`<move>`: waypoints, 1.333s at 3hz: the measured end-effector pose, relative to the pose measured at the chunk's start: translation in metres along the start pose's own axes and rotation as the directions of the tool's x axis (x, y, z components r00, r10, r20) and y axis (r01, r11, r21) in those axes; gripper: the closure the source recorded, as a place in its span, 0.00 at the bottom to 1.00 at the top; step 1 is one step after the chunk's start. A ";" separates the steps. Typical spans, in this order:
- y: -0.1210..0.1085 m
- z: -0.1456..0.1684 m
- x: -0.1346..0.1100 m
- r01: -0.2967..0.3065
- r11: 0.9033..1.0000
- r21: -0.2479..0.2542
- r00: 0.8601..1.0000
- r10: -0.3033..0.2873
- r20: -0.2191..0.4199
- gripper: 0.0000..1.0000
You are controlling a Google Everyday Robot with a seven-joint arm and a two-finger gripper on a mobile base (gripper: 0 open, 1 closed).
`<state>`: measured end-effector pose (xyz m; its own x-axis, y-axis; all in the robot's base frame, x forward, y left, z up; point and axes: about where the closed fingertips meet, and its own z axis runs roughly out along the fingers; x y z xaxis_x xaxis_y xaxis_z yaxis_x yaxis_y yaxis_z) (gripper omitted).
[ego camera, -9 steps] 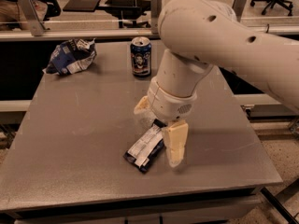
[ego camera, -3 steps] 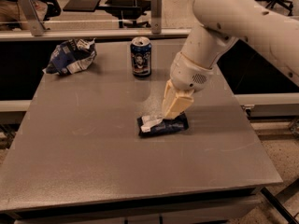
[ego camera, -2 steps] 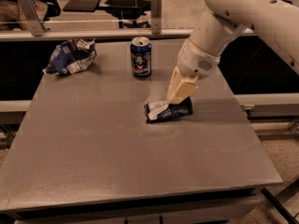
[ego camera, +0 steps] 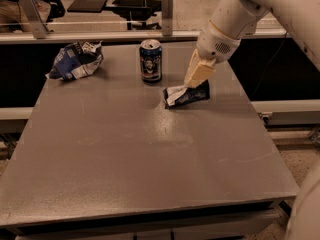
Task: Move rxbar blueberry near pepsi can
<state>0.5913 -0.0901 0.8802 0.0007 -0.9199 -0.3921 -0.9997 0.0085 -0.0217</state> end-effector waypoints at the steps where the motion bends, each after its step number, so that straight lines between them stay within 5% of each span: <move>1: -0.035 -0.013 -0.001 -0.047 0.997 0.059 0.998 0.045 0.036 0.98; 4: -0.060 -0.016 -0.007 -0.103 0.989 0.104 0.991 0.094 0.091 0.21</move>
Offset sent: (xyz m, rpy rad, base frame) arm 0.0657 -0.0122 0.0345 0.0910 -0.0487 -0.1537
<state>0.6509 -0.0907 0.8991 -0.0912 -0.8756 -0.4744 -0.9866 0.1442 -0.0765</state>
